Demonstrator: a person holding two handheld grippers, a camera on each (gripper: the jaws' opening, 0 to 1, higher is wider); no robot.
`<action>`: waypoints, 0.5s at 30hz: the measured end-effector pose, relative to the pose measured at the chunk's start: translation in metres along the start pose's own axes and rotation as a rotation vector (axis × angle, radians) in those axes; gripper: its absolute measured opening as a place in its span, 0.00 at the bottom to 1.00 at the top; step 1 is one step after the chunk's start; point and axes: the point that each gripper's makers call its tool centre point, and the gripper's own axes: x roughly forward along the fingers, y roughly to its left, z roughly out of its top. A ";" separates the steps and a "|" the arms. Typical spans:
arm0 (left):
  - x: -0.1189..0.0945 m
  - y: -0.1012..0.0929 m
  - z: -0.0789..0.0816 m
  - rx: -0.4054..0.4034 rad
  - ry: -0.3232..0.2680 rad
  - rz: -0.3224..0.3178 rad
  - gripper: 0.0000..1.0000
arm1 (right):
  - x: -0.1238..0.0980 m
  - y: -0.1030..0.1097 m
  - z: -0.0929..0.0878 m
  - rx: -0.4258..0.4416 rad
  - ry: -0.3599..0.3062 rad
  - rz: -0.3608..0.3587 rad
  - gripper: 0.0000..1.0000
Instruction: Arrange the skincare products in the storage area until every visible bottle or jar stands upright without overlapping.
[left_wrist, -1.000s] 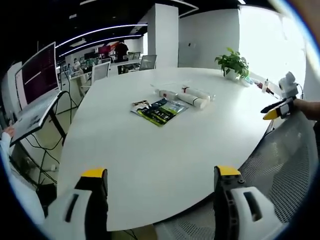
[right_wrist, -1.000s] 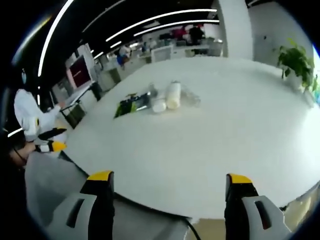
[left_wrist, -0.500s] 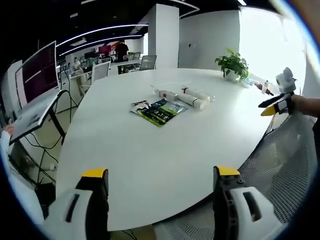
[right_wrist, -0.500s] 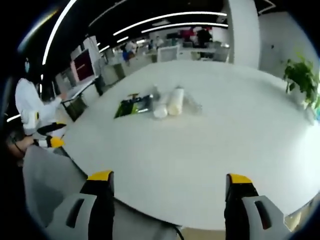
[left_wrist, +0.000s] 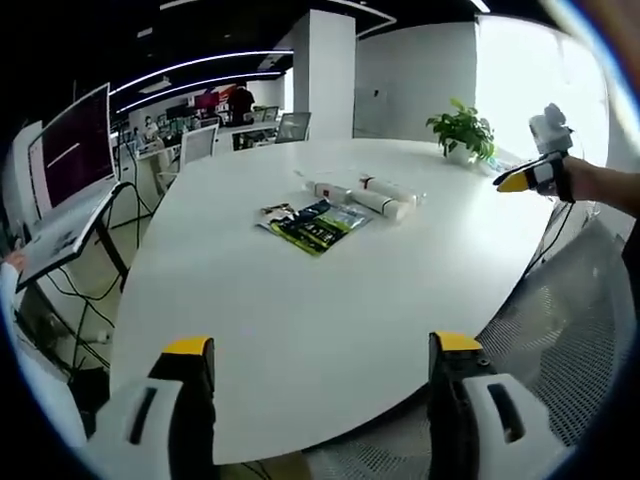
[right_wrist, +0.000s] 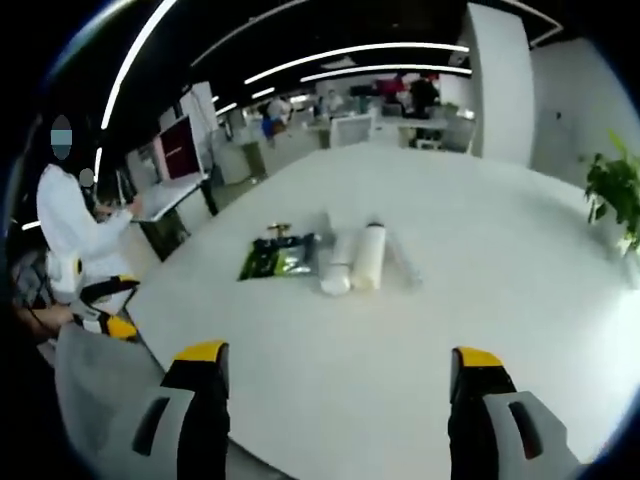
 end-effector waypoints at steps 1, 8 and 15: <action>0.000 0.000 0.000 -0.001 0.002 -0.001 0.83 | 0.001 0.000 0.002 0.000 0.000 0.004 0.95; 0.000 -0.001 0.000 -0.002 0.003 -0.005 0.82 | 0.008 0.004 0.006 -0.020 0.030 0.033 0.94; 0.001 0.000 -0.002 -0.001 0.008 -0.007 0.82 | 0.012 0.011 0.023 -0.057 0.046 0.070 0.91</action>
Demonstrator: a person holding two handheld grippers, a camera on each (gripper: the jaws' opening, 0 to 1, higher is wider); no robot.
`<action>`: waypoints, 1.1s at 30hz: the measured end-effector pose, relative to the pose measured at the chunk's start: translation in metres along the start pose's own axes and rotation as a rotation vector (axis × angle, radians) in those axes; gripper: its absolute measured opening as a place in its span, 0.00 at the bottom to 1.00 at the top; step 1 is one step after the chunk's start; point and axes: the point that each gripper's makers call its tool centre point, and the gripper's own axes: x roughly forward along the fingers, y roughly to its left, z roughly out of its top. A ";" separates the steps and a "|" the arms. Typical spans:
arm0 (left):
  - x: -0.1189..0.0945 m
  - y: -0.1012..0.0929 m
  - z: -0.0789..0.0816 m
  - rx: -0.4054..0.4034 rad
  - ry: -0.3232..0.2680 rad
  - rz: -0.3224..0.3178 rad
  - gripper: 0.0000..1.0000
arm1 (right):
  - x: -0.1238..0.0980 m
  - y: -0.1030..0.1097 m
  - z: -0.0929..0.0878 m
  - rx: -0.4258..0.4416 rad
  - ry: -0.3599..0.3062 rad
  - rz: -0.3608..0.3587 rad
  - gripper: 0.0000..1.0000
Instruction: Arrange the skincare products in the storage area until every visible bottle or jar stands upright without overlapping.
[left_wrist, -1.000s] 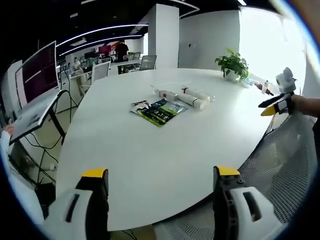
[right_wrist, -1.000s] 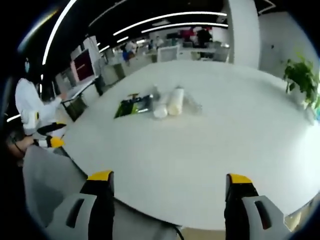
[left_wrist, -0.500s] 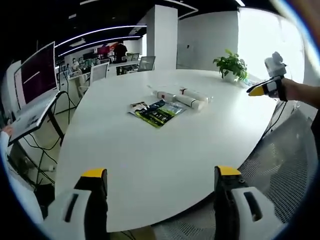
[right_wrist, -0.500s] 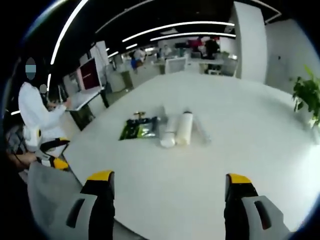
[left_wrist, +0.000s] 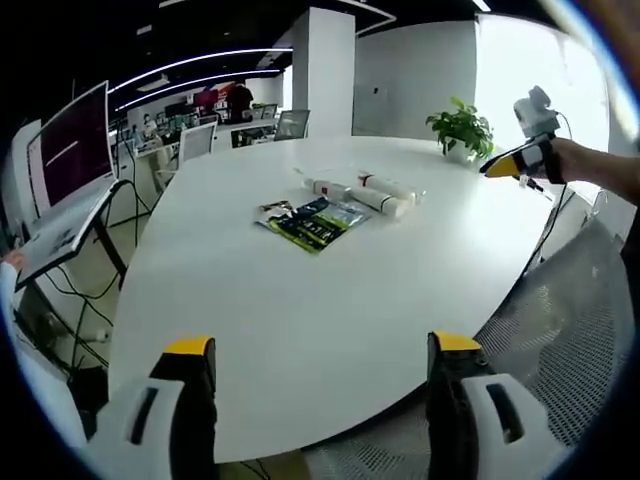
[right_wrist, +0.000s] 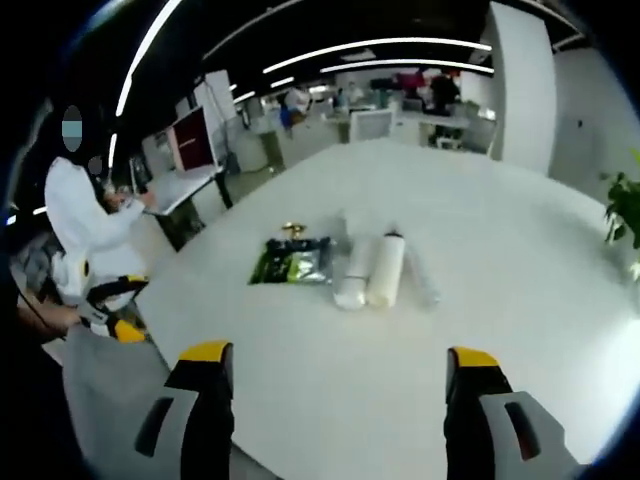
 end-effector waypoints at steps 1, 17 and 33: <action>0.000 0.000 0.000 0.000 0.000 0.001 0.82 | 0.001 0.000 0.004 -0.006 0.002 0.003 0.90; -0.001 -0.001 -0.001 0.000 0.002 -0.003 0.80 | 0.018 0.008 0.054 -0.119 0.016 0.037 0.88; -0.001 0.000 -0.003 -0.008 0.013 -0.001 0.78 | 0.067 0.019 0.056 -0.101 0.088 0.121 0.67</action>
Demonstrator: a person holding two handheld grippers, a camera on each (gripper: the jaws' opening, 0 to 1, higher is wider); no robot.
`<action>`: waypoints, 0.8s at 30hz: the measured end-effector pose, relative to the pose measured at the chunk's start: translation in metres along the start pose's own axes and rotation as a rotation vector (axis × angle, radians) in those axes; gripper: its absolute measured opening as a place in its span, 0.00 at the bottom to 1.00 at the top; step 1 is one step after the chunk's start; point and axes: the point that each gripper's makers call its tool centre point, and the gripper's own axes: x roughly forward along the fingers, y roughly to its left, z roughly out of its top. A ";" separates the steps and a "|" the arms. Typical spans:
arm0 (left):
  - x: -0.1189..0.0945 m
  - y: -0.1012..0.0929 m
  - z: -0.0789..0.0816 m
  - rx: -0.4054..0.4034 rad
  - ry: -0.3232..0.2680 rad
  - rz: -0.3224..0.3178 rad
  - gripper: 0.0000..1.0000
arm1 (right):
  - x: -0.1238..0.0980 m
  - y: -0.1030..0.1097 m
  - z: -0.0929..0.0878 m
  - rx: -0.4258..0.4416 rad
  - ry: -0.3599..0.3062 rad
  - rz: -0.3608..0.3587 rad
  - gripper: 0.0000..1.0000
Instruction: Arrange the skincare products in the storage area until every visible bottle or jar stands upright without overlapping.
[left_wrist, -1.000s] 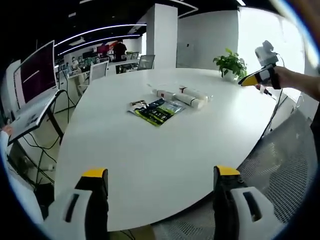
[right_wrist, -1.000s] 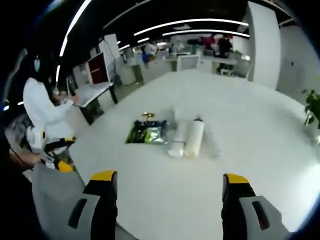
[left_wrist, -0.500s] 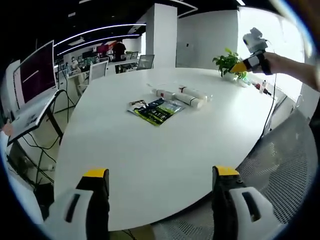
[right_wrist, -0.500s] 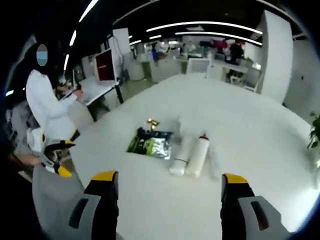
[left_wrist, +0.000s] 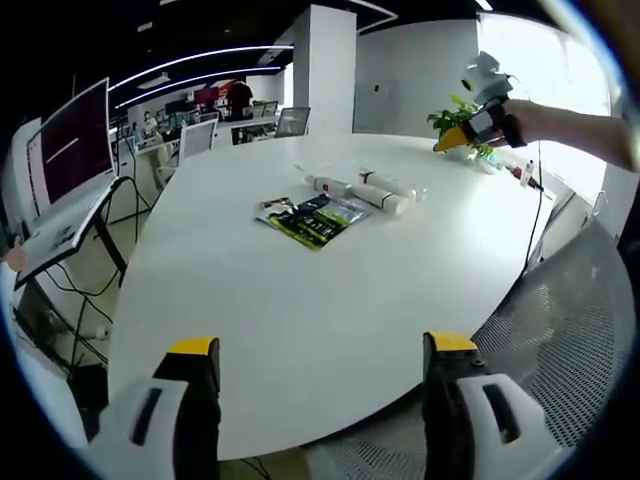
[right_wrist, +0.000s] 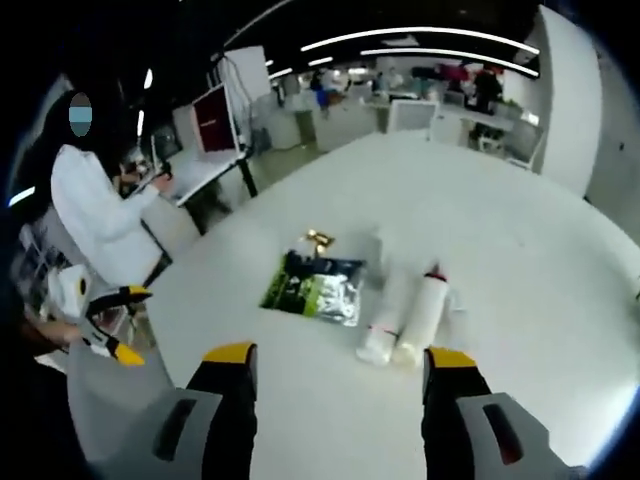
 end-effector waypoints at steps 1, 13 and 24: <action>0.000 0.000 0.000 -0.002 0.002 0.000 0.77 | 0.005 0.000 0.001 0.015 -0.001 0.015 0.65; 0.001 -0.001 -0.002 -0.007 0.012 -0.013 0.76 | 0.049 -0.014 0.010 0.079 0.045 0.023 0.62; 0.001 -0.002 -0.006 -0.003 0.035 -0.019 0.70 | 0.086 -0.027 0.010 0.124 0.085 0.014 0.61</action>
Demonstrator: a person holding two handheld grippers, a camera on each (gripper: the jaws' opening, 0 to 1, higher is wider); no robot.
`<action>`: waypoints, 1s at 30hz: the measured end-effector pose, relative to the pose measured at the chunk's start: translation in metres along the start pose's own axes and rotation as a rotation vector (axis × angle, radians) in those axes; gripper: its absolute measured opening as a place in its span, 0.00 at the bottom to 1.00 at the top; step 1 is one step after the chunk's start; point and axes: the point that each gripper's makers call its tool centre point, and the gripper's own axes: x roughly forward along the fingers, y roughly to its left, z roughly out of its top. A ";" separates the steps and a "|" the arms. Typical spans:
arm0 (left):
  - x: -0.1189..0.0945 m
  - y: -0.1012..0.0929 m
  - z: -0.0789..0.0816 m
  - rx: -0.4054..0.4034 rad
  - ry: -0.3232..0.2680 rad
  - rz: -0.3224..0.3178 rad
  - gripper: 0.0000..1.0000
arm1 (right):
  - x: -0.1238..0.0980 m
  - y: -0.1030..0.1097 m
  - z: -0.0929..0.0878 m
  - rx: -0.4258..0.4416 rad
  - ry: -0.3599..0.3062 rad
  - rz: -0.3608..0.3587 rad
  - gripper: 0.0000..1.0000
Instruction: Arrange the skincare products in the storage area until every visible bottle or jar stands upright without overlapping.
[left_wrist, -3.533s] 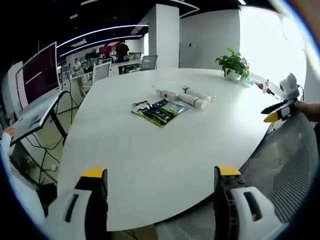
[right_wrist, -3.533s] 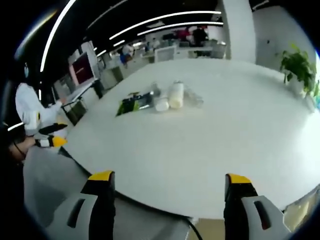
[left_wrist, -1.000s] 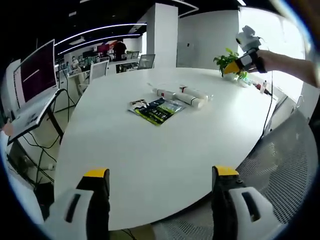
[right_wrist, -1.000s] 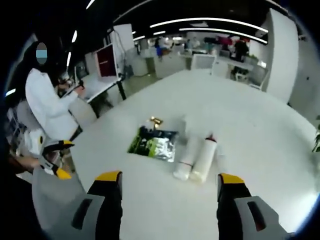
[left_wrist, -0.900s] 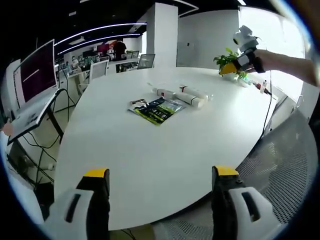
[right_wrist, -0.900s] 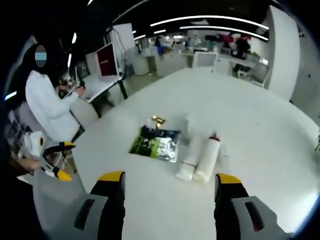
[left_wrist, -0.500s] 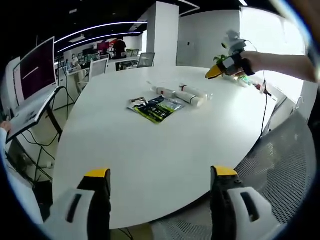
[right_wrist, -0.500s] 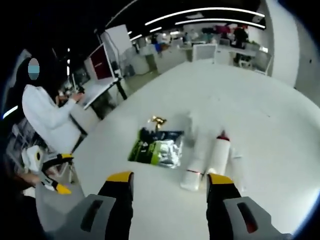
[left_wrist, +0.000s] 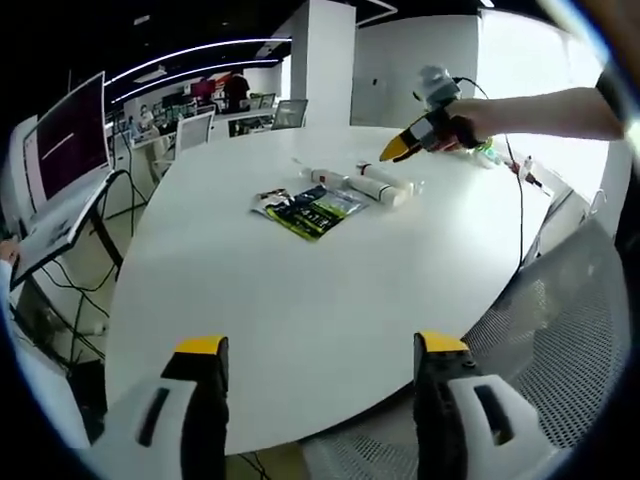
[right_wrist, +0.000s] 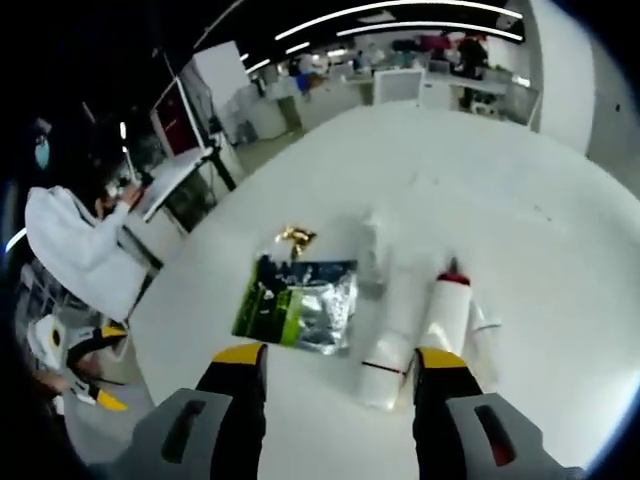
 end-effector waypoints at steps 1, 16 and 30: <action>0.000 0.000 0.000 -0.004 -0.003 -0.004 0.70 | 0.004 0.000 -0.001 -0.003 0.012 0.005 0.61; 0.000 0.005 -0.001 -0.024 -0.004 0.015 0.70 | 0.032 -0.016 -0.001 0.055 0.047 -0.026 0.60; 0.001 0.003 -0.002 -0.027 0.001 0.006 0.69 | 0.042 -0.035 0.005 -0.008 0.061 -0.110 0.60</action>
